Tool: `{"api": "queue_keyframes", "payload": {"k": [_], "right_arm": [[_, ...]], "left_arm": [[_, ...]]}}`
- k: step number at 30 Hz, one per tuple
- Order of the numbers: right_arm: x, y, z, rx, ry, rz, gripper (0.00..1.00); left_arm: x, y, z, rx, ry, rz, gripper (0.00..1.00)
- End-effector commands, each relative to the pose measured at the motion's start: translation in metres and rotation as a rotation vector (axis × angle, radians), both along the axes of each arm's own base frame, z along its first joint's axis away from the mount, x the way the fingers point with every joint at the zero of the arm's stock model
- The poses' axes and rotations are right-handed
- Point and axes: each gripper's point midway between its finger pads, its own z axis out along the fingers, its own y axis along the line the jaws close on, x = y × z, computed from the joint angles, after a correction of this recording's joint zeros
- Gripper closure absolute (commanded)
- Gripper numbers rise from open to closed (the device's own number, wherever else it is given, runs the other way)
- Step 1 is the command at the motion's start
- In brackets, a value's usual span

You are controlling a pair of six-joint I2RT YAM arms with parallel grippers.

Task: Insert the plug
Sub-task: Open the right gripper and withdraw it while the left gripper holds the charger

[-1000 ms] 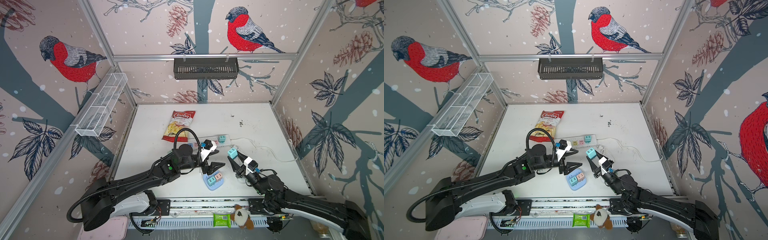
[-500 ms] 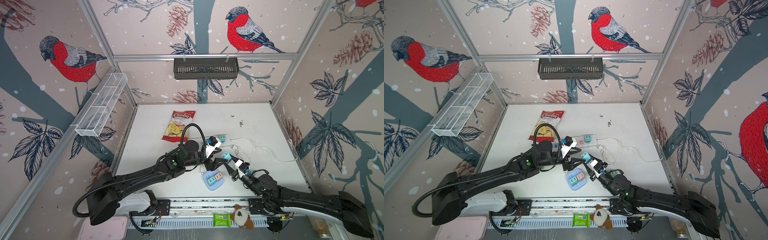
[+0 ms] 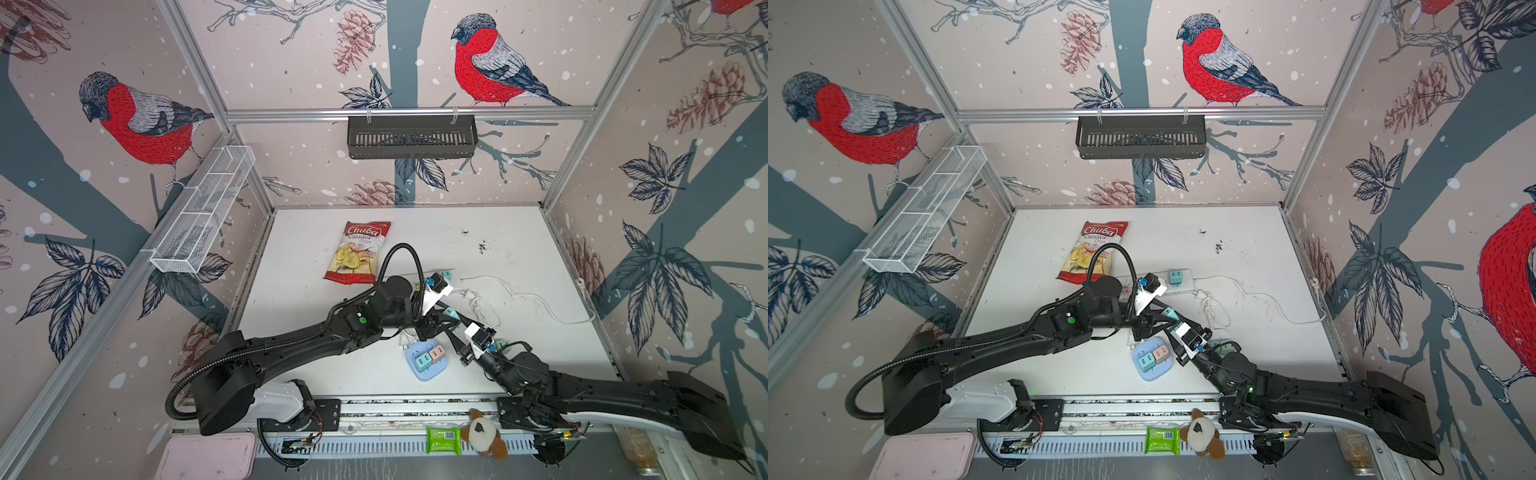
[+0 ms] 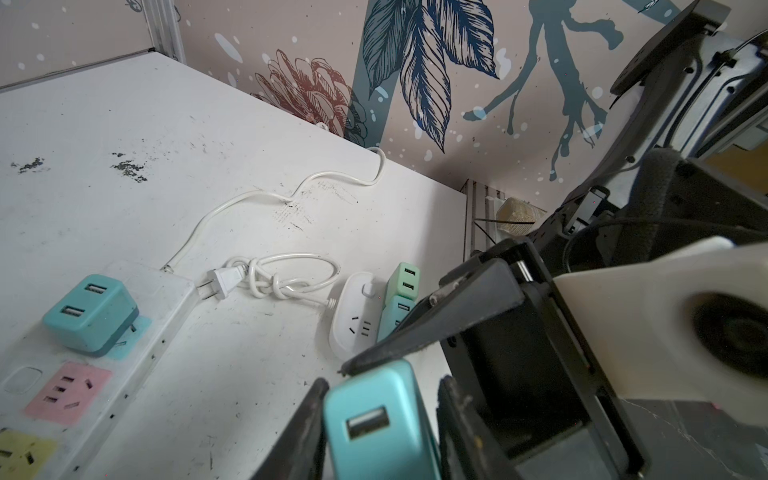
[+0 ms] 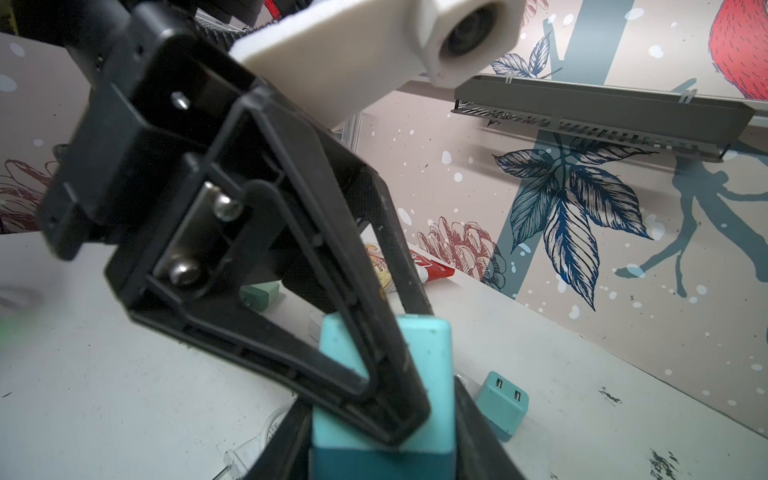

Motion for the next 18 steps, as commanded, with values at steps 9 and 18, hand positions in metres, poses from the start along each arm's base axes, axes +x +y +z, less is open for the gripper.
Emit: {"api": "queue_keyframes", "payload": {"k": [9,18], "right_arm": [[0.012,0.012,0.023,0.096,0.035,-0.051,0.8],[0.022,0.012,0.024,0.121,0.126,-0.088,0.0]], "left_arm": [[-0.007,-0.008,0.002,0.003,-0.001,-0.073,1.0],[0.058,0.062,0.027,-0.085,-0.144,0.392,1.0]]}}
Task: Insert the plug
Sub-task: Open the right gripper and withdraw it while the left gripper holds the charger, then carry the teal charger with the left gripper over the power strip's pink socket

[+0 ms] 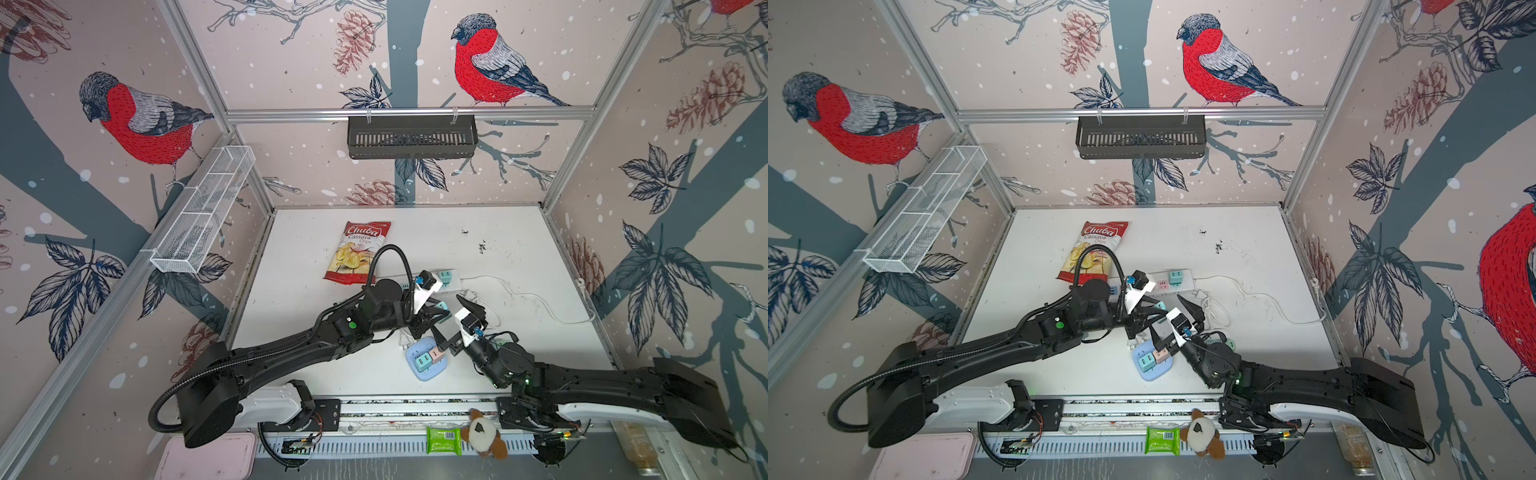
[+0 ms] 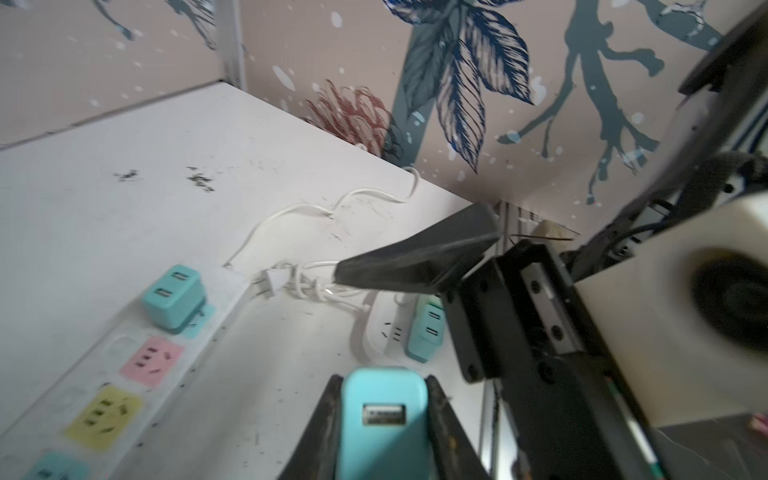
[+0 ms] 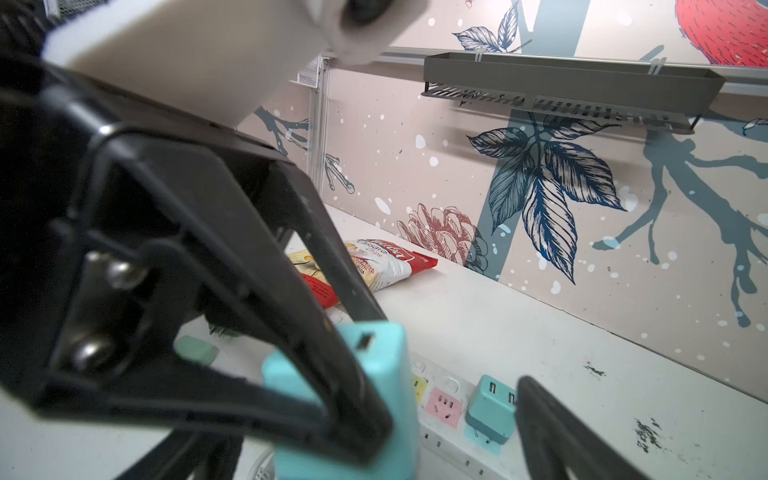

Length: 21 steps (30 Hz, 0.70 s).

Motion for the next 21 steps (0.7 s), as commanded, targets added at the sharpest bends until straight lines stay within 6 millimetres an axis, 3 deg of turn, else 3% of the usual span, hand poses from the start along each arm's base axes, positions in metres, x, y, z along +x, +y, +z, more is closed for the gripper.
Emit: {"api": "queue_keyframes", "payload": {"k": [1,4,8,13,18,21], "right_arm": [[0.002,-0.005,0.007,0.087,0.044,0.002,0.0],[0.009,-0.02,0.009,0.166,0.085,-0.008,0.0],[0.03,-0.047,0.002,0.265,0.187,-0.081,0.0],[0.053,-0.079,-0.012,0.293,0.263,-0.218,0.0],[0.076,-0.103,-0.023,0.294,0.305,-0.347,0.0],[0.088,-0.113,-0.033,0.291,0.358,-0.407,0.0]], "left_arm": [[0.042,0.037,0.019,-0.084,-0.076,0.232,1.0],[0.06,0.068,0.018,-0.105,-0.14,0.329,1.0],[0.056,0.079,-0.001,-0.043,-0.263,0.33,1.0],[0.052,0.078,-0.024,0.081,-0.343,0.269,1.0],[0.061,0.081,-0.021,0.087,-0.426,0.307,1.0],[0.081,0.074,-0.018,0.091,-0.466,0.361,1.0]]}}
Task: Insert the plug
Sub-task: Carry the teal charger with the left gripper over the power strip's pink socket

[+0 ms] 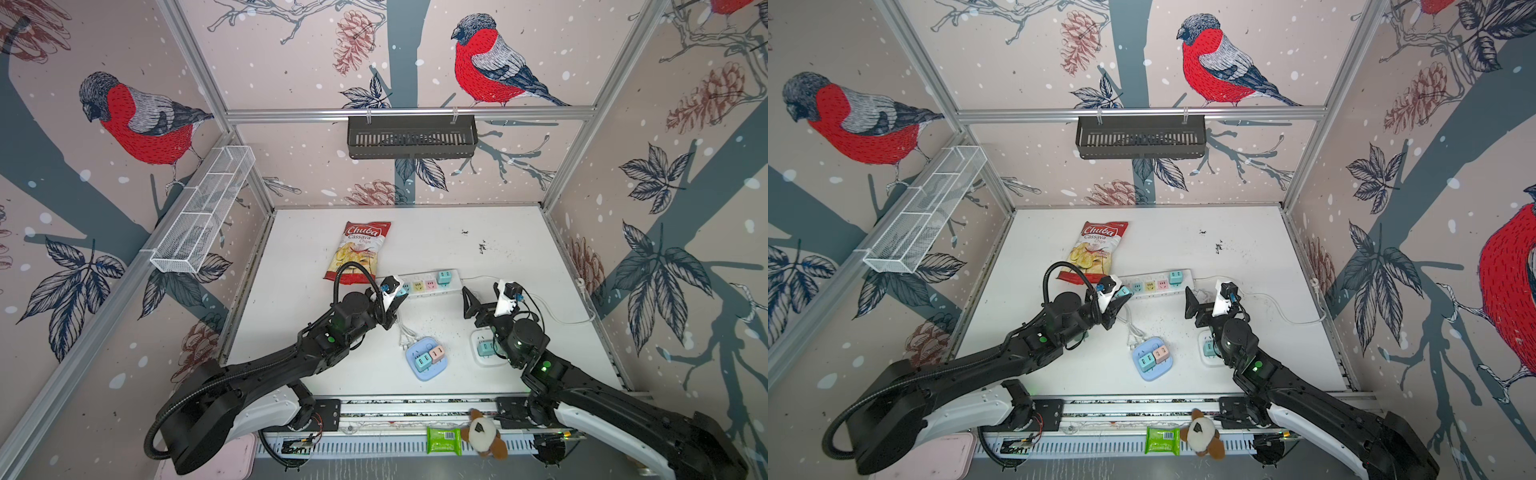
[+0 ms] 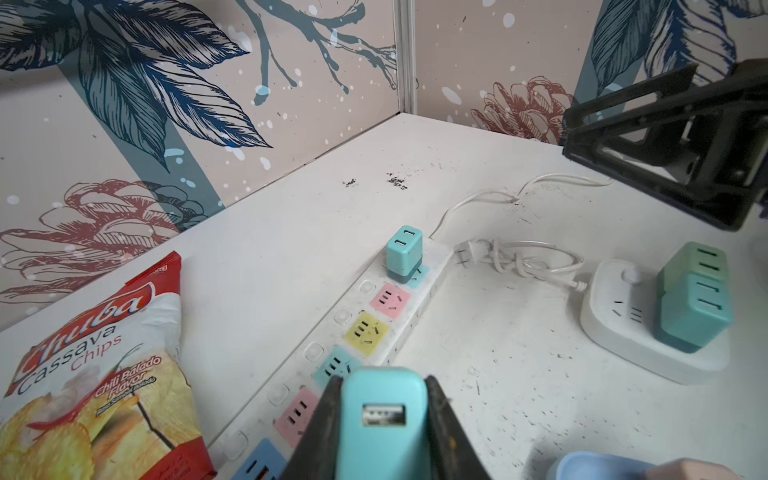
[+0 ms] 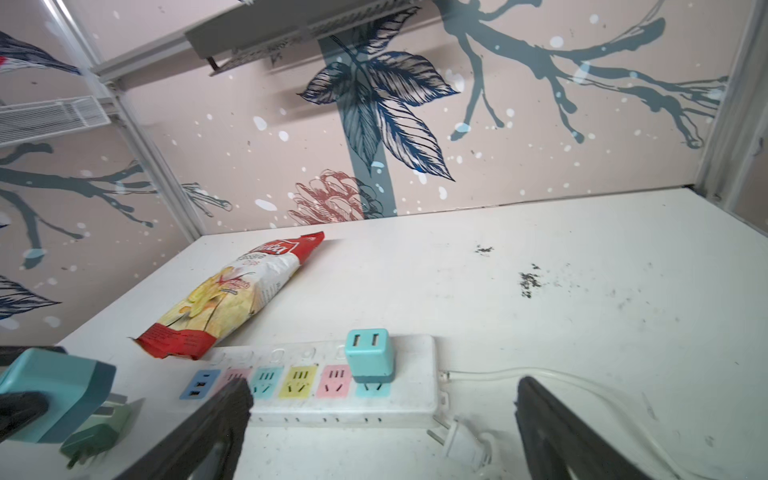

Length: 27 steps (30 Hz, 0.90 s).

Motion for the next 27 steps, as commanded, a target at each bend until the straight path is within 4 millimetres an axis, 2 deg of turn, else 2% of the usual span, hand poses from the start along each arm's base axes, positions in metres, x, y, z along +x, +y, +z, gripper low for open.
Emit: {"api": "queue_keyframes", "payload": {"k": [1,6,10,12,13,17,18,19,24,27], "right_arm": [[0.009,-0.008,-0.013,0.039,0.08,-0.042,0.01],[0.02,-0.019,-0.025,0.025,0.123,-0.073,0.0],[0.023,-0.038,-0.032,0.01,0.133,-0.152,0.0],[0.024,-0.048,-0.034,0.022,0.13,-0.187,0.0],[0.024,-0.052,-0.034,0.034,0.129,-0.197,0.0],[0.022,-0.058,-0.027,0.038,0.104,-0.204,0.01],[0.021,-0.06,-0.025,0.029,0.1,-0.206,0.01],[0.021,-0.061,-0.023,0.018,0.1,-0.209,0.0],[0.015,-0.081,-0.025,0.035,0.088,-0.299,0.0],[0.011,-0.089,-0.027,0.072,0.034,-0.314,0.0]], "left_arm": [[0.025,-0.012,0.034,-0.022,-0.154,0.031,1.0],[0.054,-0.049,0.029,0.119,-0.161,-0.033,1.0],[0.062,-0.08,0.02,0.219,-0.127,-0.186,1.0],[0.069,-0.084,0.008,0.29,-0.066,-0.205,1.0],[0.07,-0.08,-0.006,0.325,-0.028,-0.211,1.0],[0.068,-0.082,-0.023,0.348,-0.002,-0.258,1.0],[0.071,-0.09,-0.016,0.33,-0.013,-0.281,1.0],[0.072,-0.095,-0.017,0.329,-0.005,-0.301,1.0],[0.077,-0.114,-0.035,0.333,0.059,-0.379,1.0],[0.079,-0.115,-0.044,0.334,0.077,-0.383,1.0]]}}
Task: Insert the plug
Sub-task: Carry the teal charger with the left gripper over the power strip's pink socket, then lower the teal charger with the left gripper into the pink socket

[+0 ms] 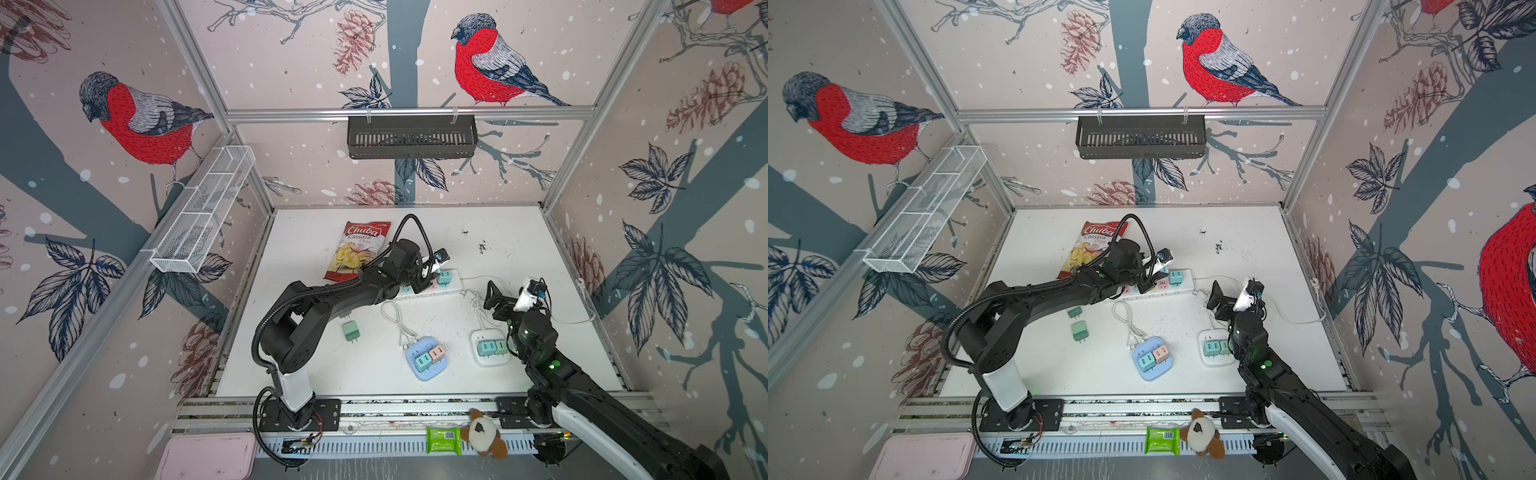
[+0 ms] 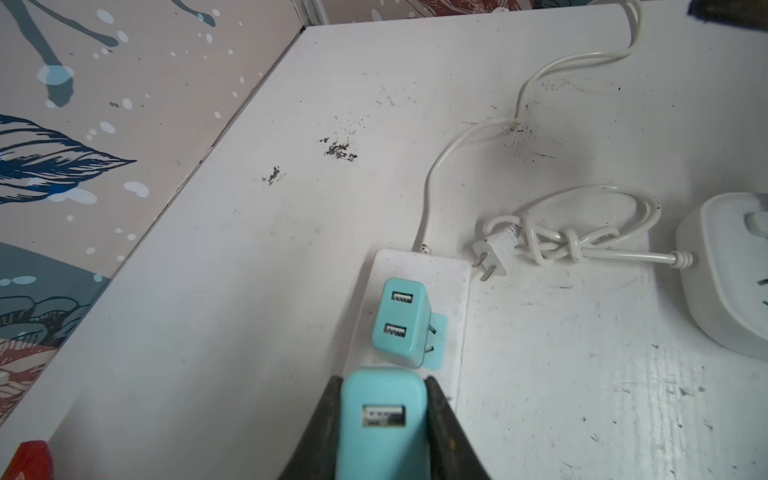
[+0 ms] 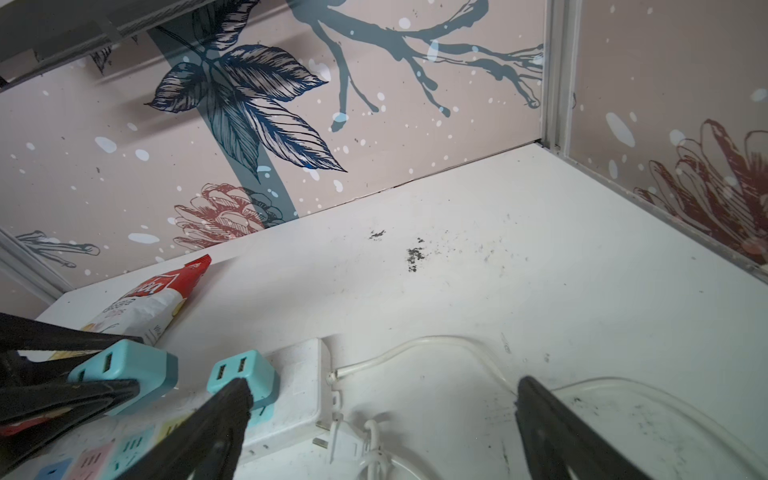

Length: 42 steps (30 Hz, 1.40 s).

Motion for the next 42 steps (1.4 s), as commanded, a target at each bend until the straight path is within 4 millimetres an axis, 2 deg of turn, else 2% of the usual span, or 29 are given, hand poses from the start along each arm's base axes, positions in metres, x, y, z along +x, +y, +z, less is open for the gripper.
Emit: {"api": "queue_keyframes", "payload": {"k": [1,7,17,42], "right_arm": [[-0.001,-0.01,0.008,0.033,-0.064,-0.042,0.01],[-0.004,-0.012,0.009,0.049,-0.058,-0.035,0.0],[0.0,-0.011,0.006,0.058,-0.047,-0.009,0.0],[0.007,0.0,0.0,0.036,0.002,0.04,0.0]], "left_arm": [[-0.007,-0.004,-0.006,-0.001,0.024,-0.061,1.0],[0.005,0.002,-0.015,-0.016,0.061,-0.06,1.0],[-0.004,-0.005,-0.034,-0.022,0.134,-0.183,1.0],[0.015,0.008,-0.062,0.091,0.148,-0.099,1.0]]}}
